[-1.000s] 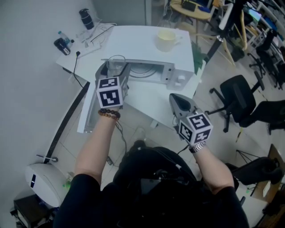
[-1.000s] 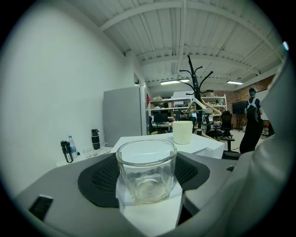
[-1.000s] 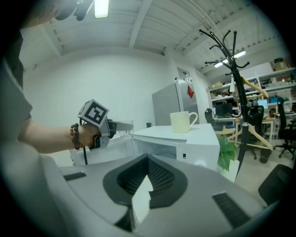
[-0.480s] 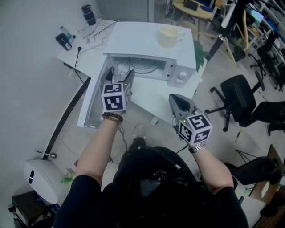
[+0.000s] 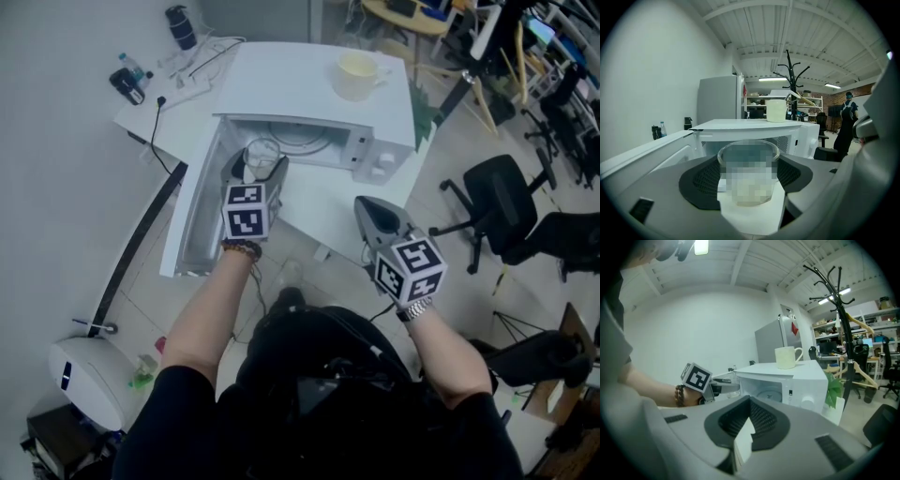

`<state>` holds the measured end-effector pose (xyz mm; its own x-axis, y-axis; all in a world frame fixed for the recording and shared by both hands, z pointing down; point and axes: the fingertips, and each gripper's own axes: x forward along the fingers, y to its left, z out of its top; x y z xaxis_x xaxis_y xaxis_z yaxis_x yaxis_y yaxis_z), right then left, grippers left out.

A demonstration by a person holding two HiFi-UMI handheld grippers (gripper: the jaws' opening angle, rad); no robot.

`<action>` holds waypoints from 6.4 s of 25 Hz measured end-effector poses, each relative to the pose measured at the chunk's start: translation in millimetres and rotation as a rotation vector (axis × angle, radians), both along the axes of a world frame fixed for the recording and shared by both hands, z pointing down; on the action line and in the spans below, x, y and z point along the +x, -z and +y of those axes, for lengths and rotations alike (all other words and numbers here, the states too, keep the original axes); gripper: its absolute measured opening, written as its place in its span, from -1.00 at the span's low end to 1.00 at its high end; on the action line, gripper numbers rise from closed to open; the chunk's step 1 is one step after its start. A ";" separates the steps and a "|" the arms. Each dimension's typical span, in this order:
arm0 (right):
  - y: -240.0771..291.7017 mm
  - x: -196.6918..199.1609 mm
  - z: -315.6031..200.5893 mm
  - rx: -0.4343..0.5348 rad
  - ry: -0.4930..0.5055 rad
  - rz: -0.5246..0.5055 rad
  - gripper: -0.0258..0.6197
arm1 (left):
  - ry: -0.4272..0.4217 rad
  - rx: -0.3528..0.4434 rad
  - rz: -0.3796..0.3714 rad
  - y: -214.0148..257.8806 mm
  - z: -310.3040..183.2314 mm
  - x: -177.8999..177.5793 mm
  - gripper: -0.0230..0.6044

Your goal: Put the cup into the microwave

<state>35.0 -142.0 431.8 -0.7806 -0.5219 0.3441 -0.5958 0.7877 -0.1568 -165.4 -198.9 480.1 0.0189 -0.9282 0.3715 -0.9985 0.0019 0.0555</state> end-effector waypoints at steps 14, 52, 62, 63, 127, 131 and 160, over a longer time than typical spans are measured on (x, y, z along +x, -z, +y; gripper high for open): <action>-12.5 -18.6 -31.8 -0.036 -0.011 0.013 -0.88 | 0.004 -0.069 0.013 -55.6 -46.7 -19.9 0.18; -60.4 -50.7 -98.0 -0.152 -0.076 0.042 -0.88 | -0.011 -0.077 -0.038 -118.5 -158.9 -45.7 0.18; -68.8 -57.1 -106.6 -0.169 -0.081 0.038 -0.88 | -0.018 -0.071 -0.063 -123.7 -171.3 -51.6 0.19; -68.7 -57.2 -107.6 -0.169 -0.082 0.038 -0.88 | -0.019 -0.072 -0.066 -123.9 -172.1 -51.7 0.19; 13.5 39.5 9.9 0.021 -0.007 -0.063 -0.88 | 0.052 0.062 -0.167 -2.5 6.9 40.7 -0.42; 18.4 48.2 20.3 0.027 -0.002 -0.073 -0.88 | 0.061 0.085 -0.178 13.3 22.2 48.9 -0.58; 46.9 22.4 18.1 0.062 -0.082 -0.122 -0.88 | -0.047 0.083 -0.147 78.4 90.3 35.3 -0.93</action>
<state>57.3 -123.9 384.8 -0.7685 -0.6028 0.2145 -0.6379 0.7475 -0.1850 -130.2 -108.5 401.8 0.0143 -0.9553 0.2954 -0.9947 -0.0437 -0.0932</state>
